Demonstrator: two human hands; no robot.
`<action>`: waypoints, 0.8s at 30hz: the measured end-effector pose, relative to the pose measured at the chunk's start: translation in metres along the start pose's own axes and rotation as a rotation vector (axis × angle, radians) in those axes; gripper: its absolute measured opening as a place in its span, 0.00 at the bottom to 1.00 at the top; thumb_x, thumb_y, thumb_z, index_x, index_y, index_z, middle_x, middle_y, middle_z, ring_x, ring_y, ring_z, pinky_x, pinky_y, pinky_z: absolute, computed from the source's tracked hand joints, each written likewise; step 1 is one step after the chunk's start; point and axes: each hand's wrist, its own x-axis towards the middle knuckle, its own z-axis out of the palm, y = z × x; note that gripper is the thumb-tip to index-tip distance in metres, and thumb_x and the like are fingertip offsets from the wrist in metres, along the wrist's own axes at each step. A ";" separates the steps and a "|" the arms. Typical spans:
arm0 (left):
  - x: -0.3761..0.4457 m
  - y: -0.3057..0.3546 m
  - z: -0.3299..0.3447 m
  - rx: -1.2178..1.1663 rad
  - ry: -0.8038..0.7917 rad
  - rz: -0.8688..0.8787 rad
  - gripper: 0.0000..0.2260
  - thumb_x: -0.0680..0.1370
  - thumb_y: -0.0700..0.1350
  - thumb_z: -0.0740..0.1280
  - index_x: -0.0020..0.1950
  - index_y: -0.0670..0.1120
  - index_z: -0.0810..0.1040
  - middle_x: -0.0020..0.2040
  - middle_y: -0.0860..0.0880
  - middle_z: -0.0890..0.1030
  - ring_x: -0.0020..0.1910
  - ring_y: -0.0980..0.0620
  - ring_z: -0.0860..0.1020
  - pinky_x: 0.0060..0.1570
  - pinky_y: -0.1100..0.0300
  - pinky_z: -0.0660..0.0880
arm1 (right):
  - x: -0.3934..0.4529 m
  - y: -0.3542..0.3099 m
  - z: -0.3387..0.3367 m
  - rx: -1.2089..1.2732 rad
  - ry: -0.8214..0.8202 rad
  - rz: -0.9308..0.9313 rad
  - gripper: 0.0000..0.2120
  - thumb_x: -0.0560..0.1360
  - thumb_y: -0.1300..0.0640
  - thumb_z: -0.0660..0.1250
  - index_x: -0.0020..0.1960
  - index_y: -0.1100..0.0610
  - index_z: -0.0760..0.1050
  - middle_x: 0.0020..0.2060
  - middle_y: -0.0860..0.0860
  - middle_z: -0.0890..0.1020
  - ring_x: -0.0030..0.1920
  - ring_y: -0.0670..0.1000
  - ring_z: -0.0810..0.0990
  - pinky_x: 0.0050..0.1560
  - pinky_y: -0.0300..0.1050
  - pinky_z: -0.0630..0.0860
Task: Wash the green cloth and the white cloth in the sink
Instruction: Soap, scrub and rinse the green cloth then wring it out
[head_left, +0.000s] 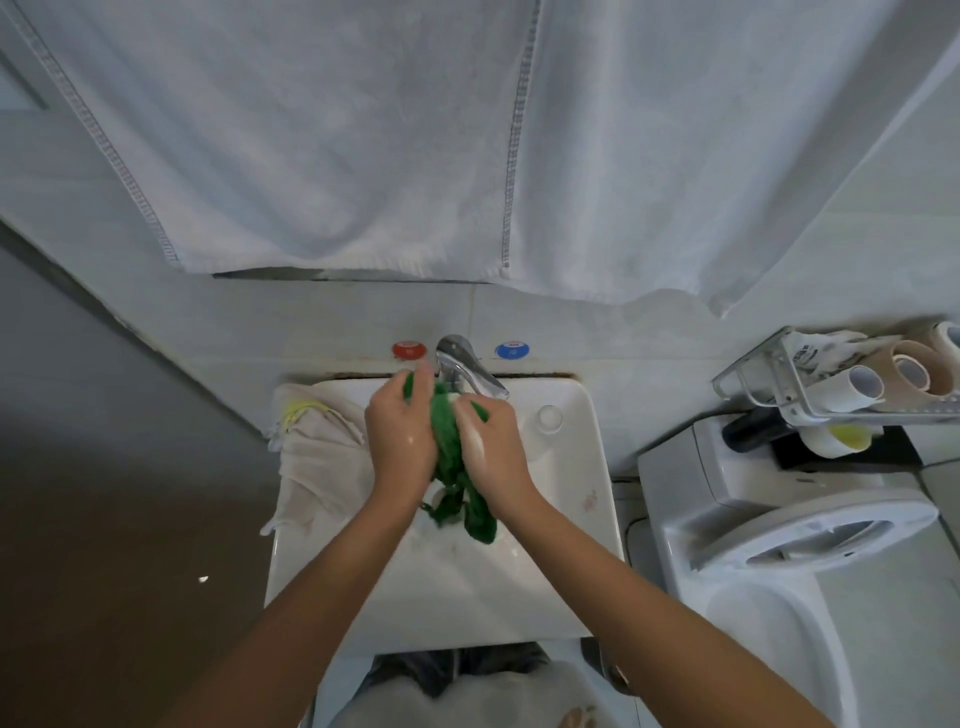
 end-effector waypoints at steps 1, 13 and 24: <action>-0.011 0.001 0.005 0.017 -0.032 0.007 0.17 0.81 0.46 0.61 0.32 0.48 0.70 0.28 0.51 0.72 0.28 0.55 0.70 0.32 0.61 0.69 | 0.008 0.000 -0.003 0.032 0.068 0.016 0.15 0.78 0.65 0.60 0.32 0.58 0.70 0.27 0.50 0.71 0.28 0.47 0.69 0.30 0.38 0.67; -0.033 0.000 0.013 0.072 -0.037 0.106 0.13 0.80 0.48 0.62 0.36 0.48 0.74 0.30 0.53 0.75 0.29 0.59 0.73 0.31 0.64 0.71 | 0.017 -0.002 -0.002 -0.009 0.223 -0.029 0.18 0.78 0.63 0.61 0.30 0.53 0.69 0.26 0.48 0.72 0.29 0.47 0.69 0.32 0.42 0.67; -0.037 -0.009 0.012 0.138 0.041 0.106 0.17 0.80 0.48 0.63 0.31 0.53 0.68 0.26 0.54 0.71 0.26 0.59 0.69 0.27 0.67 0.65 | 0.005 0.010 0.001 -0.105 0.179 -0.104 0.17 0.79 0.63 0.61 0.32 0.51 0.69 0.28 0.47 0.72 0.29 0.45 0.69 0.32 0.42 0.67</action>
